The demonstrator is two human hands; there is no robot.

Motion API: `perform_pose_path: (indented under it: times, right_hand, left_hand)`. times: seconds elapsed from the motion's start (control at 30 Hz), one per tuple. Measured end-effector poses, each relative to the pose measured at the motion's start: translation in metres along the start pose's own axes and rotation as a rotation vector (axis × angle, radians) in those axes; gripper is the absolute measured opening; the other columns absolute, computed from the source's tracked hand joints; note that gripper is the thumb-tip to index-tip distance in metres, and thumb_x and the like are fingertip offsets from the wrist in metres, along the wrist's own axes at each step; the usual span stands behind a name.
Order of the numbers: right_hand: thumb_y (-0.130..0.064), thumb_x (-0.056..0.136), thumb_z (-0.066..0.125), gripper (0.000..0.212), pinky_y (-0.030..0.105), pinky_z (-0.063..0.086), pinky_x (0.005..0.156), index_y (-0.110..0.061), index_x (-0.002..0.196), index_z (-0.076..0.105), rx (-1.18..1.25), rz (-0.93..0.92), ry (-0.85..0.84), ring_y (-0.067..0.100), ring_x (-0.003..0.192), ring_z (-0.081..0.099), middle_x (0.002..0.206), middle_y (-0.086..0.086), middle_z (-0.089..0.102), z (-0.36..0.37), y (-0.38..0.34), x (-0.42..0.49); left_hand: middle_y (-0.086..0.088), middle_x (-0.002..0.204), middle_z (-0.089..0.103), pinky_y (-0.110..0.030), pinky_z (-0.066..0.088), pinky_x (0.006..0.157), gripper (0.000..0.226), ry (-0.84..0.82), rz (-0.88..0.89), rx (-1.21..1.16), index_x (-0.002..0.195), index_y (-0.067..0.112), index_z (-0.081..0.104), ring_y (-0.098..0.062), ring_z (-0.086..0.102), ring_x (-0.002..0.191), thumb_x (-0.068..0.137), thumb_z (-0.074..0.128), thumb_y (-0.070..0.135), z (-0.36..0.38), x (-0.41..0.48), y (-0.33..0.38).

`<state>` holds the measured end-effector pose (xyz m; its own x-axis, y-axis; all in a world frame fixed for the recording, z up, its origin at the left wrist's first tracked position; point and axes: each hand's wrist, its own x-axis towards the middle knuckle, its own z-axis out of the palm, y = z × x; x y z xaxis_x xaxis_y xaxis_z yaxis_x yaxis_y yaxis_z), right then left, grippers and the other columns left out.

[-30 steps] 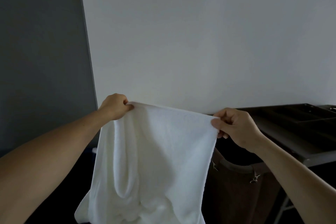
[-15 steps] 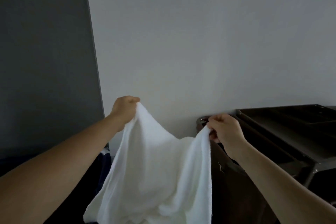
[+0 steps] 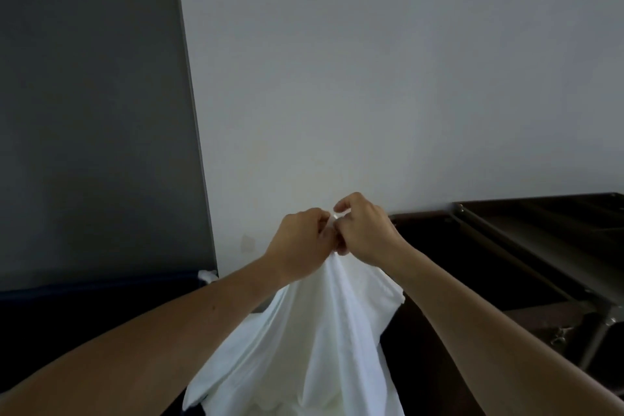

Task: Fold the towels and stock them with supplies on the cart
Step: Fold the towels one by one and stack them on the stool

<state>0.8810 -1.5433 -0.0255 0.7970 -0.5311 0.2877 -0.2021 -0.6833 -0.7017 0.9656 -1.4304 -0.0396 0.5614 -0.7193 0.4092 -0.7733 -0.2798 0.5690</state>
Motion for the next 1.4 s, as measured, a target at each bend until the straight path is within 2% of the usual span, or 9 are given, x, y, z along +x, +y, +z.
perform_pose_path:
  times: [0.23,0.33,0.43,0.57,0.8,0.9,1.13,1.3,1.4]
  right_hand:
    - [-0.001,0.088,0.032,0.031,0.035,0.055,0.061,-0.015,0.106,0.053,0.301,-0.032,-0.205,0.029,0.071,0.074,0.077,0.014,0.075,-0.021,0.006,-0.002]
    - [-0.006,0.086,0.045,0.022,0.032,0.047,0.057,-0.019,0.095,0.060,0.401,-0.039,-0.035,0.026,0.068,0.072,0.081,0.009,0.076,-0.031,0.038,0.000]
    - [-0.014,0.085,0.068,0.021,0.040,0.053,0.082,-0.034,0.090,0.063,0.094,-0.062,0.114,0.021,0.088,0.067,0.098,-0.004,0.072,-0.037,0.093,-0.003]
    - [-0.029,0.078,0.083,0.052,0.038,0.037,0.111,-0.037,0.121,0.055,-0.179,-0.025,-0.112,0.012,0.125,0.039,0.137,-0.011,0.043,-0.022,0.148,-0.010]
    - [-0.022,0.085,0.075,0.080,0.038,0.044,0.108,-0.041,0.149,0.031,-0.072,-0.145,-0.073,0.012,0.133,0.039,0.143,-0.019,0.030,0.013,0.143,0.023]
    - [-0.021,0.081,0.077,0.077,0.032,0.042,0.102,-0.031,0.148,0.039,-0.048,-0.231,0.011,0.009,0.128,0.040,0.147,-0.011,0.034,0.016,0.136,0.046]
    - [-0.028,0.078,0.069,0.014,0.021,0.044,0.074,-0.023,0.091,0.070,-0.097,-0.164,-0.036,0.013,0.092,0.062,0.106,-0.007,0.061,0.020,0.139,0.055]
    - [-0.036,0.059,0.063,0.007,0.020,0.040,0.058,-0.032,0.063,0.060,-0.144,-0.183,-0.255,0.008,0.064,0.055,0.060,-0.016,0.057,-0.041,0.091,0.040]
    - [-0.044,0.054,0.061,0.029,0.024,0.040,0.061,-0.019,0.068,0.065,-0.060,-0.319,-0.364,0.008,0.063,0.053,0.066,-0.007,0.055,-0.074,0.037,0.027]
  left_hand:
    - [0.007,0.087,0.075,-0.024,0.054,0.081,0.011,-0.063,0.029,-0.122,0.097,0.024,0.074,-0.006,0.068,0.084,0.091,0.065,0.024,-0.017,-0.005,-0.005]
    - [0.009,0.095,0.073,-0.013,0.053,0.078,0.020,0.047,-0.028,-0.251,0.113,0.018,0.072,0.004,0.067,0.085,0.094,0.067,0.020,-0.030,-0.002,-0.017]
    - [0.012,0.092,0.072,-0.008,0.050,0.076,0.021,0.134,-0.033,-0.346,0.113,0.014,0.071,0.011,0.066,0.079,0.093,0.068,0.013,-0.046,0.001,-0.028]
    - [0.011,0.087,0.076,-0.011,0.052,0.074,0.019,0.231,-0.046,-0.445,0.109,0.017,0.073,0.003,0.069,0.082,0.091,0.069,0.013,-0.068,0.006,-0.033]
    - [0.004,0.093,0.076,-0.019,0.056,0.075,0.019,0.207,0.008,-0.595,0.108,0.014,0.073,-0.007,0.070,0.086,0.092,0.065,0.008,-0.107,0.007,-0.034]
    - [-0.001,0.098,0.075,-0.024,0.057,0.083,0.021,0.168,0.006,-0.686,0.106,0.013,0.073,-0.012,0.069,0.092,0.086,0.067,0.010,-0.120,0.007,-0.038]
    - [0.004,0.098,0.075,-0.023,0.054,0.085,0.021,0.329,-0.029,-0.689,0.102,0.022,0.074,-0.010,0.068,0.096,0.093,0.062,0.007,-0.153,0.013,-0.064]
    - [0.003,0.101,0.070,-0.030,0.051,0.096,0.020,0.474,-0.090,-0.548,0.113,0.017,0.069,-0.011,0.064,0.095,0.095,0.062,0.009,-0.172,0.039,-0.085]
    - [-0.004,0.108,0.067,-0.031,0.049,0.099,0.024,0.602,-0.142,-0.589,0.119,0.009,0.068,-0.014,0.061,0.098,0.095,0.062,0.009,-0.179,0.059,-0.087]
